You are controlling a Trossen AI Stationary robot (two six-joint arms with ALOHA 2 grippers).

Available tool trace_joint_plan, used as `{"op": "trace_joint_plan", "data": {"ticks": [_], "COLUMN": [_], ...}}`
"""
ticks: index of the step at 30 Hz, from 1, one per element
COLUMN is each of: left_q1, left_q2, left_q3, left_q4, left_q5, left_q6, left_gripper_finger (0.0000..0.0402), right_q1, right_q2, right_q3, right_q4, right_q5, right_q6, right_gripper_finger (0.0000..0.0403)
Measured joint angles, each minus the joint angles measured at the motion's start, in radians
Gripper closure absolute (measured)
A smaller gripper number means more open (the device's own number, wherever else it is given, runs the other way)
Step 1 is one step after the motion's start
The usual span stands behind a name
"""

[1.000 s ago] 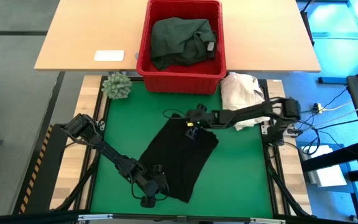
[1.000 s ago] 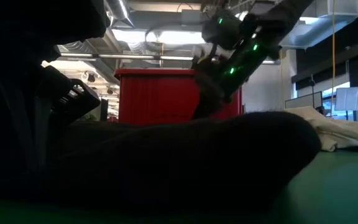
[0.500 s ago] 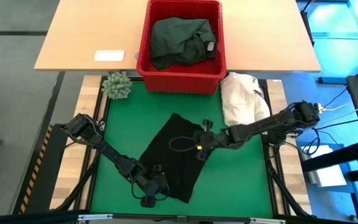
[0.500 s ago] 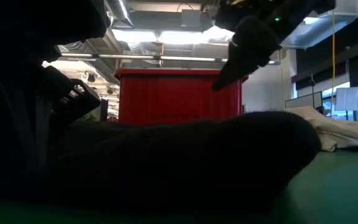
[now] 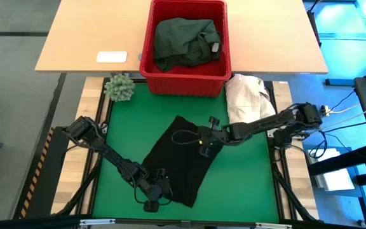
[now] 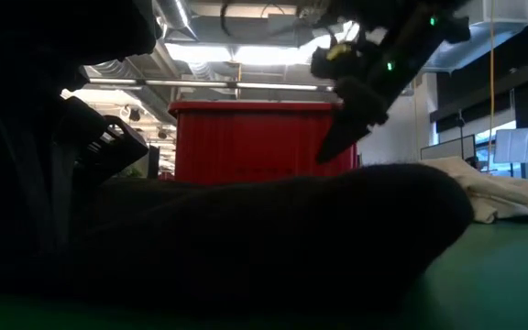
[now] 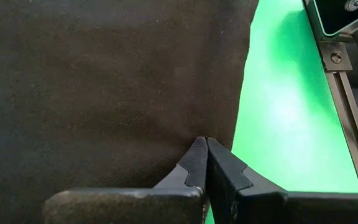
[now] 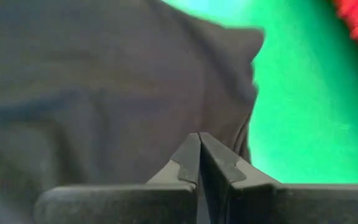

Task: Fold laundry
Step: Fold the black shirt

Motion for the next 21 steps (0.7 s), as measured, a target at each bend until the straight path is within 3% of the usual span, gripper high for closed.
{"op": "trace_joint_plan", "data": {"ticks": [11,16,21], "left_q1": [0.0,0.0,0.001], "left_q2": [0.0,0.0,0.0], "left_q3": [0.0,0.0,0.0], "left_q4": [0.0,0.0,0.0], "left_q5": [0.007,0.006,0.006], "left_q6": [-0.001,-0.001,-0.001], "left_gripper_finger": [0.0401,0.0401,0.0401], "right_q1": [-0.133,-0.159,-0.096], "right_q2": [0.078,0.037,-0.068], "right_q3": [-0.139,-0.153,-0.118], "right_q4": [0.075,0.052,0.072], "right_q5": [-0.019,-0.023,-0.08], "right_q6": [0.062,0.055,0.001], "right_gripper_finger": [0.0393,0.0393,0.0393]}}
